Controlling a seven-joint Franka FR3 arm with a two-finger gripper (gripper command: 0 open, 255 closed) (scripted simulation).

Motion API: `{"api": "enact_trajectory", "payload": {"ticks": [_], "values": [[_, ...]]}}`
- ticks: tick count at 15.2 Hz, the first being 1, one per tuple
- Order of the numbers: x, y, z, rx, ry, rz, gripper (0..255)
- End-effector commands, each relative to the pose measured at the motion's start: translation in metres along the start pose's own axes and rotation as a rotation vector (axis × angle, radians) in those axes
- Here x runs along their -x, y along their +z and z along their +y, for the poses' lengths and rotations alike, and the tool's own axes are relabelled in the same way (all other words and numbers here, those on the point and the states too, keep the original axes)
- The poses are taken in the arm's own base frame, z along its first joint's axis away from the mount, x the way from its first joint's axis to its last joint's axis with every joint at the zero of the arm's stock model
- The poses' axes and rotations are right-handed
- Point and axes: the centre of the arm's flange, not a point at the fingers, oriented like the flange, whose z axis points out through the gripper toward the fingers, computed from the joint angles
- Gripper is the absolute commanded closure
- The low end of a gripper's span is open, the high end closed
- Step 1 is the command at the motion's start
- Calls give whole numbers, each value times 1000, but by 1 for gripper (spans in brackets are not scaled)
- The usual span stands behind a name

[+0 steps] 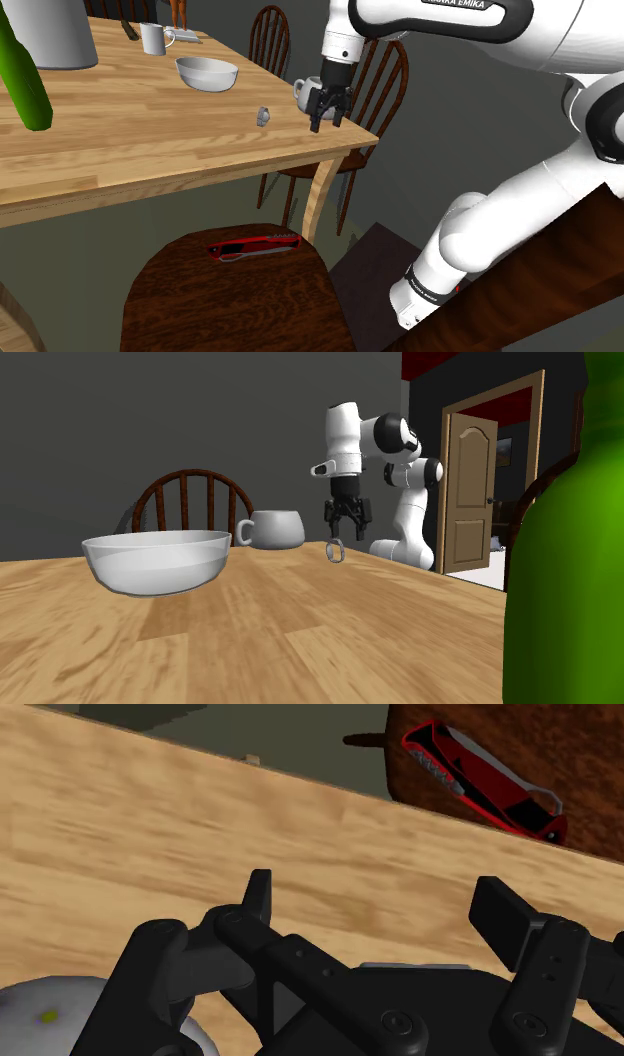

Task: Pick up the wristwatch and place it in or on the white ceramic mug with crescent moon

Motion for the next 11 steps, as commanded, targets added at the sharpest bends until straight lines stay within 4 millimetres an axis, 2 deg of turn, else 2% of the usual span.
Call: {"api": "enact_trajectory", "payload": {"ticks": [1, 11], "values": [[-19, -4, -22, 22, -4, 15, 0], [-106, -29, -122, 136, -25, 89, 0]]}}
